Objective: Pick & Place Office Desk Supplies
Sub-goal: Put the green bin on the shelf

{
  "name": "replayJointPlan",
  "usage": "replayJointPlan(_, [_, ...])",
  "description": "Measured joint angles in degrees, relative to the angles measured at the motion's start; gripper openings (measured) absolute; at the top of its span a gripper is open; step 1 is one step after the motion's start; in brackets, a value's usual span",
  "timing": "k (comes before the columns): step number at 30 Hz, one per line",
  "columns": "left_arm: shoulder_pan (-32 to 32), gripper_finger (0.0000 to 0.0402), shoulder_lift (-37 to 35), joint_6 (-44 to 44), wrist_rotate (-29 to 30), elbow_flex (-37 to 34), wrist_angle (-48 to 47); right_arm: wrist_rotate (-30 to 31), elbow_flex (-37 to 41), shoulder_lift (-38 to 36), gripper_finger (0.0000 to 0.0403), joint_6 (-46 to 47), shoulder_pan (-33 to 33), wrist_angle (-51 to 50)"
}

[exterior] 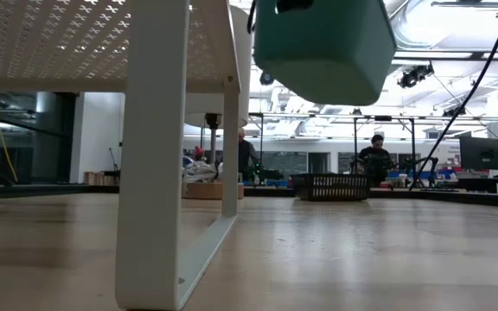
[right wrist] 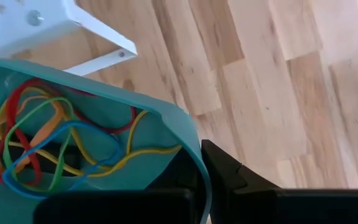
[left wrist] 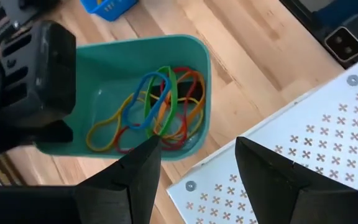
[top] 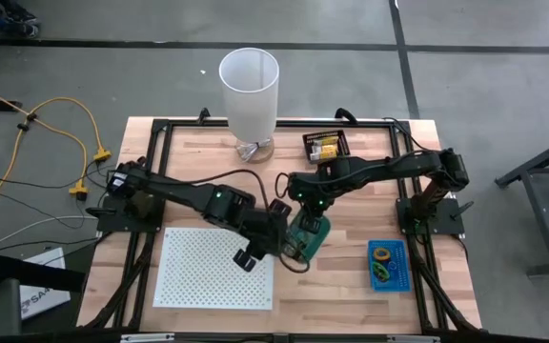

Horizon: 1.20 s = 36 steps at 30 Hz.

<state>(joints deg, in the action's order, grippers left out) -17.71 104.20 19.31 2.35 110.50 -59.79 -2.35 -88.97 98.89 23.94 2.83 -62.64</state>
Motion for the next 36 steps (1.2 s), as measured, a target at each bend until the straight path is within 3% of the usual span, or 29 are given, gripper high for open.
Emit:
replayJointPlan(4, [-2.0, 0.0197, -0.2, 1.9, 0.5, 0.0, 0.0, -1.1, 0.0, 0.0, 0.0003, 0.0, 0.0, 1.2])
replayJointPlan(10, [-5.0, 0.0197, -0.2, 2.1, 8.1, 0.0, -0.3, -1.0, 0.0, 0.0, 0.0003, 0.1, 0.0, 1.5])
replayJointPlan(19, [-5.3, 0.0197, -0.1, 3.9, 4.5, 0.0, 0.2, -0.8, 0.0, 0.0, 0.0003, 0.3, 0.0, 1.6])
replayJointPlan(36, [-3.9, 0.0197, 2.3, 4.8, 4.7, 0.0, 0.7, -2.9, -0.1, 0.0, 0.0003, 1.5, 0.0, 2.4])
